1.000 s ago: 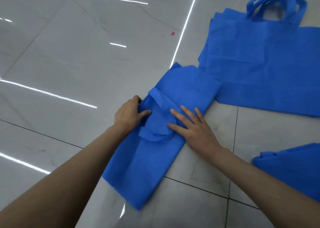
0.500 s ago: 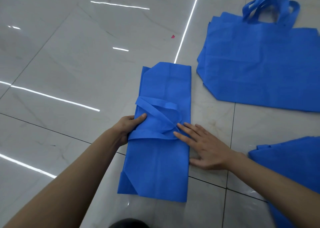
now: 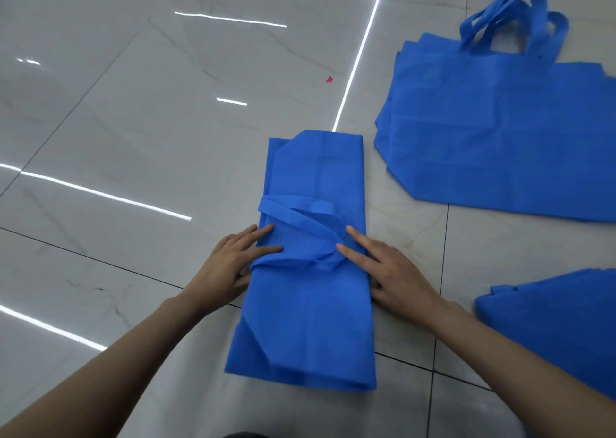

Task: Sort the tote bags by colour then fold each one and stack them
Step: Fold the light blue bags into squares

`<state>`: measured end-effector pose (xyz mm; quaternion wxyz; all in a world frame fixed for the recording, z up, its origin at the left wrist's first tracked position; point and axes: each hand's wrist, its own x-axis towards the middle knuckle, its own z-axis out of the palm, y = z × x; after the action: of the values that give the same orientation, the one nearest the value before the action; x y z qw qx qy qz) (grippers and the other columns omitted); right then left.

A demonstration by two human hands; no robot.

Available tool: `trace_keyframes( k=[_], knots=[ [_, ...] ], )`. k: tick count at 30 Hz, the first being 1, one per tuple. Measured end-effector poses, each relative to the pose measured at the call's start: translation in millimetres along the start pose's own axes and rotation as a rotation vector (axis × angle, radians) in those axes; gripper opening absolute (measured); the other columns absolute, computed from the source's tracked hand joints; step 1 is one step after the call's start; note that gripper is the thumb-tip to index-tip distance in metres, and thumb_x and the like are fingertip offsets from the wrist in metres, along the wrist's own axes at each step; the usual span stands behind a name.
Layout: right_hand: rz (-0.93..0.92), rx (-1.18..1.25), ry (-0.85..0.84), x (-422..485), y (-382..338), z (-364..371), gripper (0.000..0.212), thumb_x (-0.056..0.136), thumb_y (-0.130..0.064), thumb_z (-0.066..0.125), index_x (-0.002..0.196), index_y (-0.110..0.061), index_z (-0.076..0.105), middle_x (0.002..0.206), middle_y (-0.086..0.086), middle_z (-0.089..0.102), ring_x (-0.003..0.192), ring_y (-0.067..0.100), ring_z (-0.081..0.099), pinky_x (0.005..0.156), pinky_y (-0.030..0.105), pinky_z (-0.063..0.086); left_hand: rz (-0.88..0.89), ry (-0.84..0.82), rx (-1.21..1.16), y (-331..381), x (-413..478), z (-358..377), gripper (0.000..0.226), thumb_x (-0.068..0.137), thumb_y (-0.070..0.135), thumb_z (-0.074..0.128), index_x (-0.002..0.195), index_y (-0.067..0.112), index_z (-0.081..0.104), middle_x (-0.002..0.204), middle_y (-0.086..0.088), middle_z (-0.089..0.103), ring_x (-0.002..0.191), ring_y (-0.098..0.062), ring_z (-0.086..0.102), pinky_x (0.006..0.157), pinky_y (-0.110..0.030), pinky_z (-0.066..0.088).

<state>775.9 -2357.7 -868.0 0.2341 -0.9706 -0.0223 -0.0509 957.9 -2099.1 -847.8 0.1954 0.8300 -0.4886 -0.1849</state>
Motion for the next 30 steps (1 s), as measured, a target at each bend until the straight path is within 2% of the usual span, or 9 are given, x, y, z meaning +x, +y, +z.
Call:
trace_keyframes(
  k=[3,5,7,11,16,20,23,26,30],
  knots=[
    [0.171,0.226,0.033,16,-6,-9,0.046,0.087,-0.023,0.054,0.133,-0.026,0.052,0.145,0.008,0.043,0.110,0.021,0.051,0.094,0.034,0.043,-0.322,0.187,-0.376,18,17,-1,0.018,0.085,0.037,0.054,0.099,0.029,0.062,0.103,0.021,0.058,0.096,-0.002,0.052,0.089,-0.028,0.041],
    [0.529,0.601,0.089,34,-12,-13,0.040,0.084,-0.046,0.062,0.109,-0.016,0.064,0.114,0.010,0.063,0.096,0.023,0.060,0.083,0.039,0.050,-0.473,0.296,-0.515,29,32,-4,0.039,0.087,0.042,0.058,0.062,0.013,0.047,0.061,0.005,0.042,0.056,-0.007,0.038,0.060,-0.027,0.034],
    [0.757,0.735,0.216,51,-15,-14,0.072,0.075,-0.064,0.060,0.094,0.005,0.062,0.085,0.013,0.067,0.075,0.027,0.062,0.063,0.034,0.045,-0.549,0.381,-0.594,35,46,-6,0.058,0.087,0.052,0.056,0.059,0.008,0.032,0.056,-0.003,0.027,0.053,-0.014,0.026,0.053,-0.028,0.021],
    [0.935,0.638,0.372,83,-19,-15,0.046,0.086,-0.048,0.061,0.082,-0.002,0.064,0.081,0.009,0.068,0.081,0.028,0.064,0.063,0.035,0.044,-0.755,0.465,-0.568,37,75,-3,0.059,0.088,0.054,0.054,0.056,0.014,0.024,0.053,0.000,0.022,0.055,-0.019,0.023,0.057,-0.030,0.018],
    [1.179,0.449,0.299,105,-27,-12,0.047,0.088,-0.036,0.059,0.122,-0.011,0.038,0.121,0.008,0.059,0.108,0.032,0.056,0.088,0.039,0.045,-0.903,0.396,-0.203,46,86,-2,0.055,0.089,0.054,0.048,0.053,0.015,0.033,0.051,0.000,0.038,0.053,-0.022,0.039,0.066,-0.034,0.029],
    [0.621,-0.283,0.249,109,-25,-20,0.084,0.084,-0.027,0.065,0.151,-0.023,0.014,0.152,0.010,0.027,0.137,0.030,0.029,0.110,0.041,0.023,-0.793,0.299,0.034,42,82,-2,0.055,0.094,0.051,0.042,0.054,0.014,0.034,0.052,0.000,0.040,0.053,-0.022,0.040,0.067,-0.033,0.026],
    [0.107,-0.334,0.165,120,-3,-26,0.060,0.089,-0.035,0.053,0.145,-0.025,0.036,0.155,0.007,0.026,0.140,0.034,0.026,0.113,0.050,0.016,-0.542,0.198,-0.047,20,71,-12,0.057,0.093,0.046,0.049,0.052,0.013,0.027,0.047,-0.001,0.032,0.051,-0.022,0.035,0.051,-0.032,0.022],
    [0.090,-0.260,-0.090,125,14,-33,0.050,0.097,-0.044,0.036,0.145,-0.031,0.033,0.158,0.000,0.016,0.144,0.028,0.015,0.116,0.043,0.006,-0.368,0.095,0.020,-1,59,-28,0.058,0.090,0.049,0.052,0.052,0.016,0.026,0.047,0.003,0.029,0.053,-0.012,0.033,0.054,-0.030,0.020],
    [0.200,-0.224,-0.206,121,14,-19,0.053,0.097,-0.050,0.035,0.147,-0.033,0.028,0.157,-0.003,0.018,0.135,0.022,0.024,0.108,0.033,0.022,-0.668,0.386,0.197,12,55,-14,0.035,0.093,0.045,0.049,0.087,0.011,0.055,0.091,-0.007,0.056,0.091,-0.033,0.050,0.078,-0.040,0.032]
  ],
)
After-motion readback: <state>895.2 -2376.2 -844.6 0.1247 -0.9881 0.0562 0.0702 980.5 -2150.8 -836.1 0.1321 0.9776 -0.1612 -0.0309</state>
